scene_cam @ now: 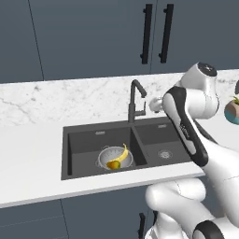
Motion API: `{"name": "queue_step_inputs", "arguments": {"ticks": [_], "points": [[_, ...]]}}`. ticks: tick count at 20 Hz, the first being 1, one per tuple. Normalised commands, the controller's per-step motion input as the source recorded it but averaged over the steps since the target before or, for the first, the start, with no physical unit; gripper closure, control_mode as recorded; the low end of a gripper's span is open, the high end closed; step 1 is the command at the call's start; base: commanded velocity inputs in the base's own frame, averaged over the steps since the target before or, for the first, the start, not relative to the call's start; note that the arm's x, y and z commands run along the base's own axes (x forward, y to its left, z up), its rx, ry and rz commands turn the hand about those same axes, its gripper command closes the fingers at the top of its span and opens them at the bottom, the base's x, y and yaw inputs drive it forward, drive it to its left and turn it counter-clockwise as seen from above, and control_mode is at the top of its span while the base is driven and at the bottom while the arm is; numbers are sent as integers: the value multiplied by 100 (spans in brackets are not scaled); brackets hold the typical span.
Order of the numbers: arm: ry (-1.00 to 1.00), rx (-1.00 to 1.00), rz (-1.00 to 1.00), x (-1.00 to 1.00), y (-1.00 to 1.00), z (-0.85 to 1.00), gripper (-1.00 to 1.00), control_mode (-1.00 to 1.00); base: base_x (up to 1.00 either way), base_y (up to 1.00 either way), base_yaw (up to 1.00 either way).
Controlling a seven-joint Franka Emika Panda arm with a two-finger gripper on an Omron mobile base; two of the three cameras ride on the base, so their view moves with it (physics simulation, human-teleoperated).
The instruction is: Put the colander in the sink, put the banana, pear in the colander, and turn on the sink faucet and pour water over the colander.
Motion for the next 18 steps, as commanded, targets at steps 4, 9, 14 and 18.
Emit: {"name": "queue_step_inputs", "arguments": {"ticks": [4, 9, 14, 18], "points": [[5, 0, -12, 30, 1, 3, -100, -100, 0, 0, 0], [-1, -1, -14, 29, 0, 0, -100, -100, 0, 0, 0], [0, 0, -11, 55, 0, 0, -100, -100, 0, 0, 0], [0, 0, -7, 61, 0, 0, -100, -100, 0, 0, 0]]}}
